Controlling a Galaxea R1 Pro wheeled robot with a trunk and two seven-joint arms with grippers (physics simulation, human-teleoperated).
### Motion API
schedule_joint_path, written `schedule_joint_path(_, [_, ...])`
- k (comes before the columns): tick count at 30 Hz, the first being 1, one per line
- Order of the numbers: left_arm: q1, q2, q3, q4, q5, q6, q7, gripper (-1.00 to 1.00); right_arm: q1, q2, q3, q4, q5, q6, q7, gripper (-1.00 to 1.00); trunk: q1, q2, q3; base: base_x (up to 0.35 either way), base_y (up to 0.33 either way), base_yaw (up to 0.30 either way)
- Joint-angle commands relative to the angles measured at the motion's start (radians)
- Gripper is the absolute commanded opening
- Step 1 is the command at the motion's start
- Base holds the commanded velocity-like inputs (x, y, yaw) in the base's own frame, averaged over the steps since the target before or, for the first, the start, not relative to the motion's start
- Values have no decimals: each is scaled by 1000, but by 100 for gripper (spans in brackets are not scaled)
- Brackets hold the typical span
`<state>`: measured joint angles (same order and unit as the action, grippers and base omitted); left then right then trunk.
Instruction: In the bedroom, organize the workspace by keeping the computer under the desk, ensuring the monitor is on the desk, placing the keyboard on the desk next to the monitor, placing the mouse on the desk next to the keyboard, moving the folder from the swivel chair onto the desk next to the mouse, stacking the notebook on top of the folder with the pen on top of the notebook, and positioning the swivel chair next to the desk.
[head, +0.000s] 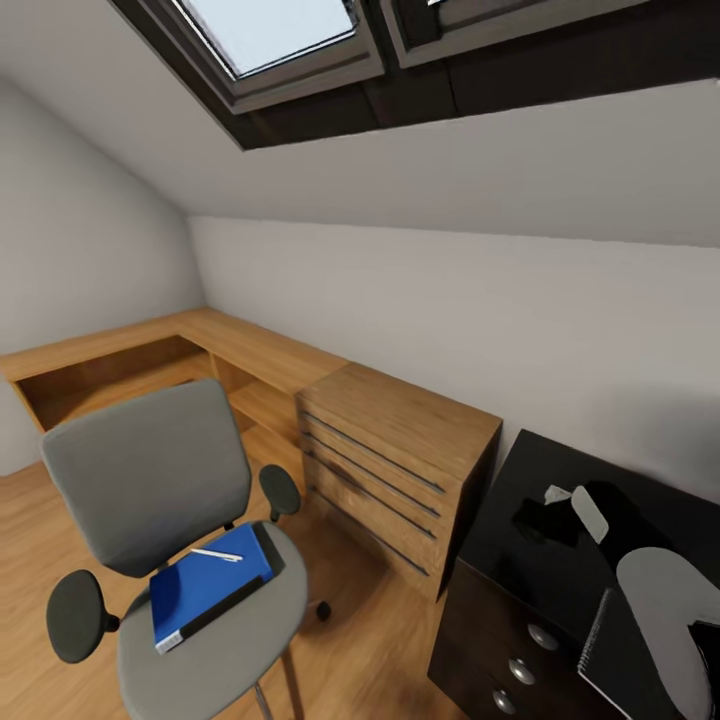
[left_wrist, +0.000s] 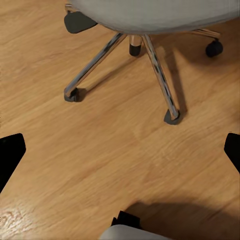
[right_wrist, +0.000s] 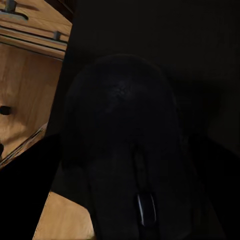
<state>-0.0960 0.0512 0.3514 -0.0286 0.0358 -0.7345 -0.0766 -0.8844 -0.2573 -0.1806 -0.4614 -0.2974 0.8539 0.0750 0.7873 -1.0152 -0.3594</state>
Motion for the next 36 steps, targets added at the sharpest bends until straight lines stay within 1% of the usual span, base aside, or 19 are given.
schedule_joint_path(1, [-1,0,5,1,3,1,-8,100,-1,1,-10,-1,10,4,9,-100,-4,6,2,0,0,-115])
schedule_joint_path(3, [0,1,4,0,3,8,-8,100,-1,1,-14,-2,10,-7,9,-100,-12,20,8,0,0,-175])
schedule_joint_path(6, [-1,1,3,0,2,14,-7,100,-1,1,-16,-2,14,-43,8,-100,-23,41,18,0,0,-224])
schedule_joint_path(11, [0,0,3,-1,1,14,-9,100,-1,0,-16,-3,21,-67,6,-100,-23,41,18,0,0,-250])
schedule_joint_path(18, [-1,0,4,0,1,15,-7,100,-1,-2,-15,-3,29,-72,7,-100,-23,41,18,0,0,-234])
schedule_joint_path(22, [-1,-1,4,1,1,15,-7,100,-1,2,-14,-1,29,-73,8,-100,-23,41,18,0,0,-68])
schedule_joint_path(24, [-1,0,4,1,2,15,-6,100,-1,16,-11,-1,31,-80,7,-100,-23,41,18,-34,0,-17])
schedule_joint_path(26, [-1,0,4,1,1,15,-6,100,-1,18,-10,-1,31,-87,7,-100,-23,41,18,-133,0,-7])
schedule_joint_path(33, [-1,-2,-2,1,-2,15,-12,100,-1,23,-10,-2,32,-118,8,-100,-23,41,18,-289,1,-1])
schedule_joint_path(36, [-1,-3,-2,1,-4,15,-15,100,0,21,-10,-2,32,-130,9,-100,-23,41,18,-297,173,-4])
